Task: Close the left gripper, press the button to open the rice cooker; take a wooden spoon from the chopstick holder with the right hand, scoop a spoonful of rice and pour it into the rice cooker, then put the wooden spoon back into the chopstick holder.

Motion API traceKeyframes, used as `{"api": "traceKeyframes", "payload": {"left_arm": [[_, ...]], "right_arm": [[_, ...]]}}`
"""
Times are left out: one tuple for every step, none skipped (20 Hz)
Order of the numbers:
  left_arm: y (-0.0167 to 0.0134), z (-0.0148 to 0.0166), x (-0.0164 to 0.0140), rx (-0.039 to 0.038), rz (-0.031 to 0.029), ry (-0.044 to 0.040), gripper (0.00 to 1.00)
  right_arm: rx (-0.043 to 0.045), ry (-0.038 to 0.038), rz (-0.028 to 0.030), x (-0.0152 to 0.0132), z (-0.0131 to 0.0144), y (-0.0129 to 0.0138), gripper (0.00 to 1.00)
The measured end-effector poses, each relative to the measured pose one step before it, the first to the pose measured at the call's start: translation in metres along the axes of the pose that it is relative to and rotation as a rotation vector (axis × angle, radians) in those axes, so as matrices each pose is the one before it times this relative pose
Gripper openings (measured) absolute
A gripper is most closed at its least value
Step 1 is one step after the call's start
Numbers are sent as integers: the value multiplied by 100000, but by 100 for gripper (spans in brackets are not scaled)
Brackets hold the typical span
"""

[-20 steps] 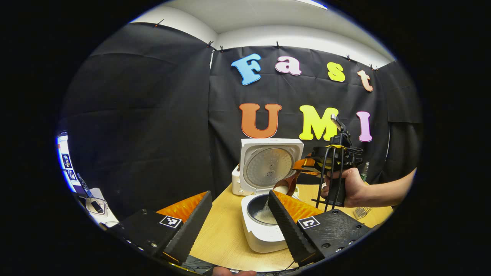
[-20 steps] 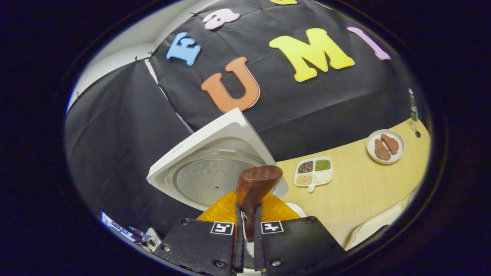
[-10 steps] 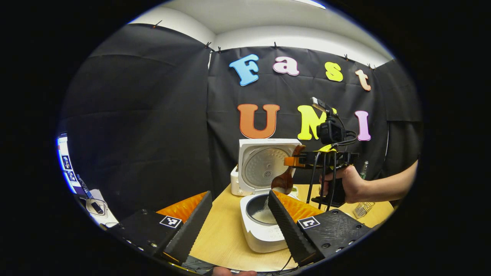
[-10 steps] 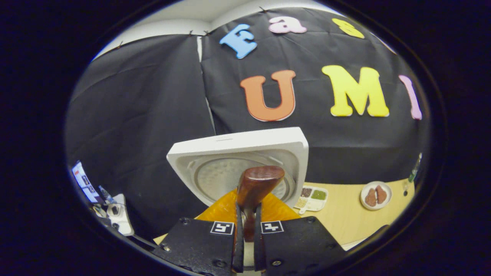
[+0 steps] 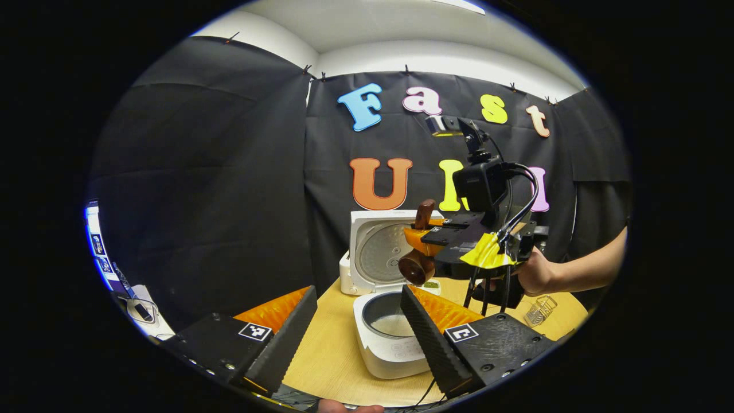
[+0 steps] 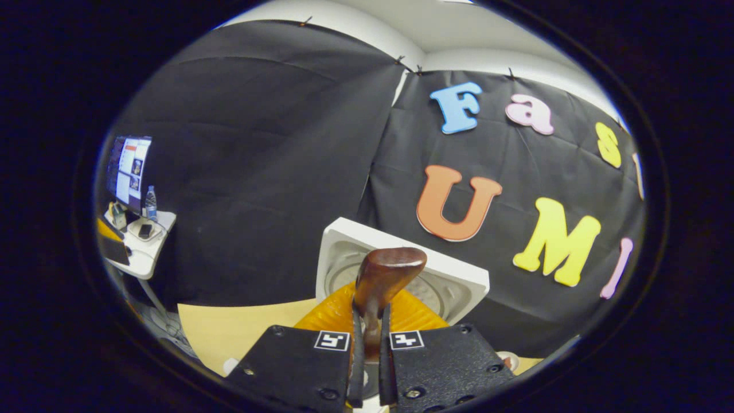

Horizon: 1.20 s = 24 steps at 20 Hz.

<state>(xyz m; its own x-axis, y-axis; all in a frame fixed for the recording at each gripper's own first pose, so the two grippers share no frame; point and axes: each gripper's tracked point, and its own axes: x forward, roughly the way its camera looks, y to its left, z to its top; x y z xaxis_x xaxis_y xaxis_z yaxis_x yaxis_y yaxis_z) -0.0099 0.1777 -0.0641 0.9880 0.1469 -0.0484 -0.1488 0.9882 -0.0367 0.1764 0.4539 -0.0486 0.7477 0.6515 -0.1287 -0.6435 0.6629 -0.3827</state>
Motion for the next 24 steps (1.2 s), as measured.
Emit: {"api": "traceKeyframes", "payload": {"left_arm": [[-15,64,-84,-599,91,-208,94],[-59,-120,-109,-741,8,81,94],[-101,61,-179,-585,-94,-17,94],[-71,30,-211,-420,-82,-328,94],[-54,157,-150,-108,20,-472,94],[1,25,-270,17,400,-607,94],[90,117,-253,-34,396,-427,94],[32,104,-194,-106,421,-377,94],[-43,60,-71,-318,341,-234,94],[102,-267,-525,-453,-10,136,94],[-279,37,-96,-382,-79,395,94],[-338,120,-55,-256,-575,80,94],[-451,246,3,2,-665,-137,94],[-534,242,-94,25,-656,-397,94],[-646,285,-68,-27,-1208,-505,94],[-724,286,-57,-201,-1084,-183,94],[-998,435,567,-249,-1245,-71,94],[-808,172,169,-335,-1319,25,94],[-771,-55,107,31,-1322,-41,94],[-774,71,245,343,-1270,-176,94],[-804,58,194,553,-1510,-206,94],[-806,-38,253,626,-1489,146,94],[-840,-57,395,427,-1703,275,94],[-812,27,255,70,-1879,41,94]], "right_arm": [[-1719,-547,585,-230,82,70,12],[178,-175,408,-104,-4,61,12],[862,-354,1174,-59,-129,177,12],[828,423,1036,-40,-13,-90,12],[978,251,181,-48,-46,-492,12],[1810,112,-466,-104,77,-21,11],[3246,279,-997,-307,-22,-221,12],[4514,417,-1101,-228,116,-198,12],[4182,214,-869,-622,-93,-360,12],[4003,-598,-1065,-494,37,-948,12],[4059,-1528,-919,-581,485,-705,12],[4148,-1404,-1083,-691,629,-817,12],[4364,-1402,-1299,-1010,561,-960,12],[4298,-1192,-1507,-669,761,-999,12],[4154,-913,-1579,-765,587,-1209,12],[3968,-860,-1550,-897,639,-1185,12],[3683,-981,-1782,-1123,628,-1315,12],[3218,-1031,-2116,-1172,615,-1332,12],[2764,-1310,-2479,-1417,506,-1599,12],[1654,-1304,-2935,-1257,344,-1782,12],[896,-913,-3701,-1258,354,-1991,12],[562,-730,-3938,-1300,253,-1956,14],[596,-467,-4037,-1117,57,-1998,14],[872,-587,-4280,-906,239,-2100,12]]}}
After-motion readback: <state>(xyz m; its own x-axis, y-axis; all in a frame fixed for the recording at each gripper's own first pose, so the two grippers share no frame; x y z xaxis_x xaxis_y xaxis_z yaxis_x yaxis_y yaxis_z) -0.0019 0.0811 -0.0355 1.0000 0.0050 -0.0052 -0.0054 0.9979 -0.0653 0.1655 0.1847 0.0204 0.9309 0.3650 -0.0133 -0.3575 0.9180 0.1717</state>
